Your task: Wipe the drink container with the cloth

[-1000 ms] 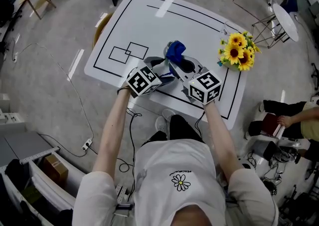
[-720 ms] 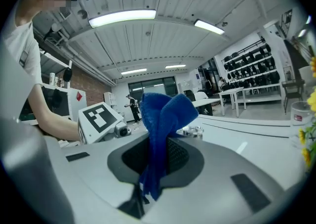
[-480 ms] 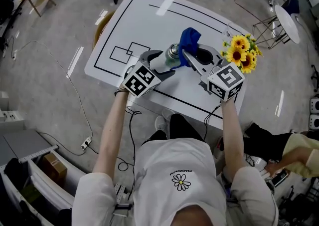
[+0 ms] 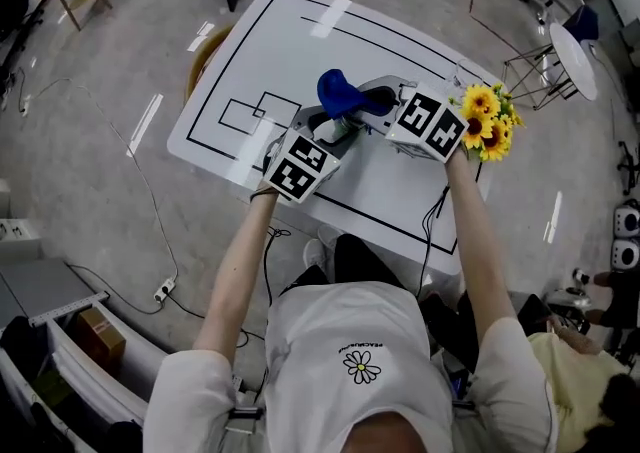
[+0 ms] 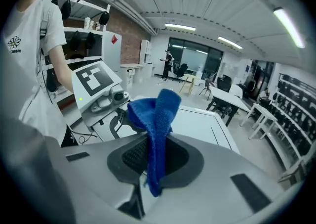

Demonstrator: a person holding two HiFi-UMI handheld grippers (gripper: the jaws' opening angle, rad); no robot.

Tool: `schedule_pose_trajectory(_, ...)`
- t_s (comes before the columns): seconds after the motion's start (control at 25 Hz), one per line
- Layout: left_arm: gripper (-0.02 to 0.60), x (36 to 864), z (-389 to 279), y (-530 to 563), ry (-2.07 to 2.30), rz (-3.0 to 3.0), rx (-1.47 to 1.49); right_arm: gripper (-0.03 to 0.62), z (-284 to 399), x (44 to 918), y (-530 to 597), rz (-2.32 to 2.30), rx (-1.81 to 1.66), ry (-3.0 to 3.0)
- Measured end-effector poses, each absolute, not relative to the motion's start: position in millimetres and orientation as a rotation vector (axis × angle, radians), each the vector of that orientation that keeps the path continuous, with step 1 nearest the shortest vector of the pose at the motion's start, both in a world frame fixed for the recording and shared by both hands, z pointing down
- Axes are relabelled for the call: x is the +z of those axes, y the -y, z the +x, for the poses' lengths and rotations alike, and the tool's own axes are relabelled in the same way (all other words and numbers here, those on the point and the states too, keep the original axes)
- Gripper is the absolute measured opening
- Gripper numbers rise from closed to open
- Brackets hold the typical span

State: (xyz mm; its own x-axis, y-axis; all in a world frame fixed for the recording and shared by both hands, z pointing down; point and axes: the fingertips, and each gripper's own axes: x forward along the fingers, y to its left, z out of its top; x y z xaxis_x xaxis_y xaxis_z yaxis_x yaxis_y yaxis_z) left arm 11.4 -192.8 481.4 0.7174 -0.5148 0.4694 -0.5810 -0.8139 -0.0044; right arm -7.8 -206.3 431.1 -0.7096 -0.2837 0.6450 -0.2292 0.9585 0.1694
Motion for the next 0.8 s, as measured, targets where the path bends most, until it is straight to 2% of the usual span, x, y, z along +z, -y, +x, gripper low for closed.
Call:
schedule_pose_trajectory(0.36, 0.199, 485, 11, 193, 0.877, 2.752, 0.652, 0.041, -5, 441, 163, 0.251, -0.109, 2.364)
schedule_pose_trajectory(0.6, 0.182, 487, -3, 189, 0.941, 2.697, 0.622, 0.041, 30, 437, 156, 0.365, -0.037, 2.413)
schedule_pose_trajectory(0.8, 0.186, 423, -37, 172, 1.098, 2.594, 0.183, 0.041, 65, 349, 168, 0.843, 0.184, 2.850)
